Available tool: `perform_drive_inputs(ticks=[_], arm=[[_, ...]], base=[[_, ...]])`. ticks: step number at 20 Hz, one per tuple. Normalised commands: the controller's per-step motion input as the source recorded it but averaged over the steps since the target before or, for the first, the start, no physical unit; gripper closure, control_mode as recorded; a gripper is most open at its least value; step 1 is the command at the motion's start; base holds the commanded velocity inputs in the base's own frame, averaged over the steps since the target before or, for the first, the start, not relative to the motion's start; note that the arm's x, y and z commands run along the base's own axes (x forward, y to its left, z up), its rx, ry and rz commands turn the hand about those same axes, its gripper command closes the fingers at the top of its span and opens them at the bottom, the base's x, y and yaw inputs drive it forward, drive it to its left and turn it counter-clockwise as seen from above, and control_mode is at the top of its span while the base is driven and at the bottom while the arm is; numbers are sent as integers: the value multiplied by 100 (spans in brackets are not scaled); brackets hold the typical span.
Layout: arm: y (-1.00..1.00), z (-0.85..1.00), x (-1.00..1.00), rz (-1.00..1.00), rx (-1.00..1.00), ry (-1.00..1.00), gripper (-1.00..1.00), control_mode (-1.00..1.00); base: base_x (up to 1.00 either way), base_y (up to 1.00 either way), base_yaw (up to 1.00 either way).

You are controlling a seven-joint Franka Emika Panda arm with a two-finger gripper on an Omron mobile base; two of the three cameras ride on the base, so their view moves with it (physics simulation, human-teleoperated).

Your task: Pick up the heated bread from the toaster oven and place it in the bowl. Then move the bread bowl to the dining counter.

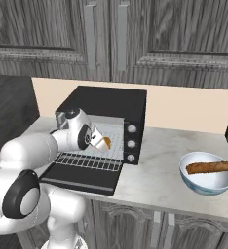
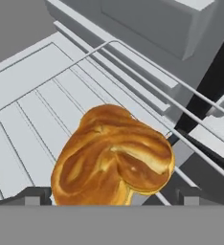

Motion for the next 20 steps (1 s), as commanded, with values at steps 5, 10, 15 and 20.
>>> perform_drive_inputs(ticks=[5,10,15,20], arm=[[-1,0,4,-8,3,0,-100,-100],[9,4,0,-15,2,0,-100,-100],[5,0,3,-14,2,0,-100,-100],[0,-6,16,-7,0,0,-100,-100]], base=[[0,0,0],[0,0,0],[0,0,0],[0,0,0]])
